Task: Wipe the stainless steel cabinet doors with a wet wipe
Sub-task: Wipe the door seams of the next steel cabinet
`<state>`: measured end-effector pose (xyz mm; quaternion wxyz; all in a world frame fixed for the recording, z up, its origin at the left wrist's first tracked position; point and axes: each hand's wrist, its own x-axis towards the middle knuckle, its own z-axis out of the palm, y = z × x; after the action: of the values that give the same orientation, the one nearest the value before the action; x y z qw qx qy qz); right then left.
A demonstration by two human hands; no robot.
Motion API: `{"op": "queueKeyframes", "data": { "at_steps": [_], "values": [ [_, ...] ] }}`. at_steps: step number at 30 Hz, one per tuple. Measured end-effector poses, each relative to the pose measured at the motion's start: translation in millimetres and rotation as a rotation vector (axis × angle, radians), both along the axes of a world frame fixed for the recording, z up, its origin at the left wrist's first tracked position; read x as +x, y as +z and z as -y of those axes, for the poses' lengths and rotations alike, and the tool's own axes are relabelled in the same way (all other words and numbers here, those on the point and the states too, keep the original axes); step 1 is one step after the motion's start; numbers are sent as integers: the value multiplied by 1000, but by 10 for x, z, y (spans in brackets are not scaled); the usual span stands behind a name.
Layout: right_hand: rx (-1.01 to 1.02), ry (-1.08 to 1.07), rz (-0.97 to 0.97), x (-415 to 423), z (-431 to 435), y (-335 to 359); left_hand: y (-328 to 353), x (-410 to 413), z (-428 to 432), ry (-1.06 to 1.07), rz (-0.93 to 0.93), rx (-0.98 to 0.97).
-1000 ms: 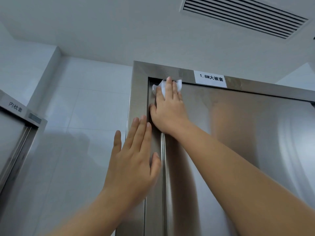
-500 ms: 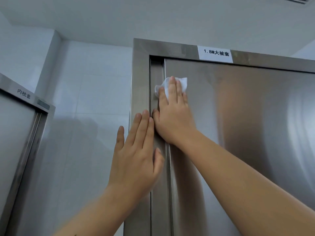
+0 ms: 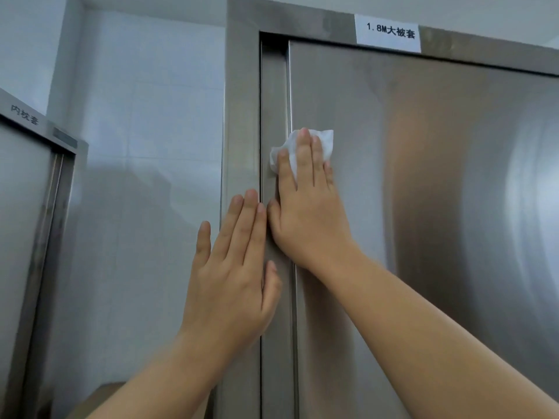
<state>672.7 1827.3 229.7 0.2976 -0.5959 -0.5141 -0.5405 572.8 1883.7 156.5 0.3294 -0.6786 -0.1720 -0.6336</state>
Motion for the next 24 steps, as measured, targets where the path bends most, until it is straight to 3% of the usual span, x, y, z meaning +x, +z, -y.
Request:
{"op": "queueKeyframes", "data": {
  "at_steps": [24],
  "values": [
    [93,99,-55,16,-66,-885,-766,-85,-13,27,-63,-56]
  ]
}}
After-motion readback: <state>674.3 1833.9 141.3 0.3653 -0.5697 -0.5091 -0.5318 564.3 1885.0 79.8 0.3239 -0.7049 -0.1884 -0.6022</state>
